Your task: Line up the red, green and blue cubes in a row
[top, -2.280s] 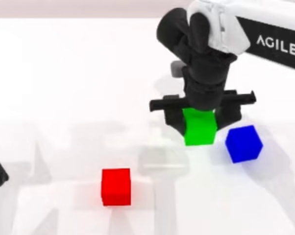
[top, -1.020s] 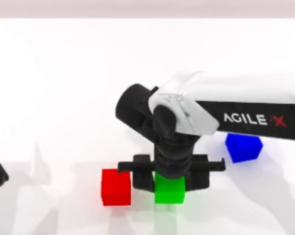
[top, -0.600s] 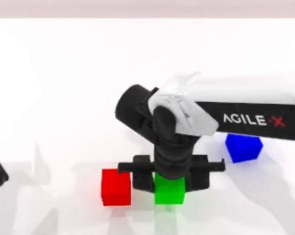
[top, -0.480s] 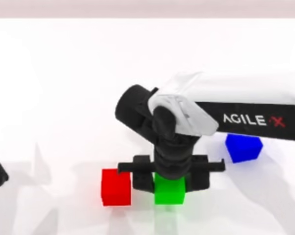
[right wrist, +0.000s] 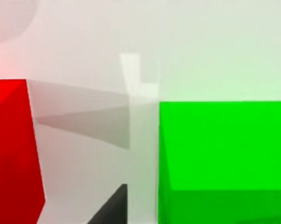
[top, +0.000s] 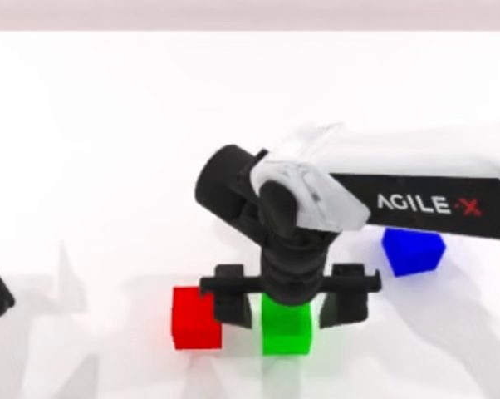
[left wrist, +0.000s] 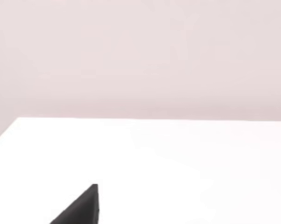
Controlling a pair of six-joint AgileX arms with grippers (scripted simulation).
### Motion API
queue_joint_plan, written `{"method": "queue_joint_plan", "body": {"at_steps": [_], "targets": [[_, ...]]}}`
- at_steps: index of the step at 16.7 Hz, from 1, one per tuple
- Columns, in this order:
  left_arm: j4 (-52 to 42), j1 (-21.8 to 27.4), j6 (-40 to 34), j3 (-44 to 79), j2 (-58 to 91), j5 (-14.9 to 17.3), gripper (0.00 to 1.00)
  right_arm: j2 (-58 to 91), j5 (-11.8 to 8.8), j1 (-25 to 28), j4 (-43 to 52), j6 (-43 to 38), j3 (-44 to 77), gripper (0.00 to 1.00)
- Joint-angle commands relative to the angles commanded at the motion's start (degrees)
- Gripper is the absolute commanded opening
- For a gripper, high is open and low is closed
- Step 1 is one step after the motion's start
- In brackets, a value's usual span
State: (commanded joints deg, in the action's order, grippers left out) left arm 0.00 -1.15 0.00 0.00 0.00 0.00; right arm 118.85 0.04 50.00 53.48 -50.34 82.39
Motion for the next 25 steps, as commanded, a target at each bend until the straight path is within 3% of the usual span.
{"method": "queue_joint_plan", "body": {"at_steps": [9, 17, 25], "targets": [[0.0, 0.0, 0.0, 0.0, 0.0, 0.0, 1.00, -0.1, 0.0, -0.1, 0.2, 0.0, 0.2, 1.00], [0.0, 0.0, 0.0, 0.0, 0.0, 0.0, 1.00, -4.0, 0.0, 0.4, 14.0, 0.1, 10.0, 1.00], [0.0, 0.0, 0.0, 0.0, 0.0, 0.0, 1.00, -4.2, 0.0, -2.6, 14.0, 4.0, 9.7, 1.00]]}}
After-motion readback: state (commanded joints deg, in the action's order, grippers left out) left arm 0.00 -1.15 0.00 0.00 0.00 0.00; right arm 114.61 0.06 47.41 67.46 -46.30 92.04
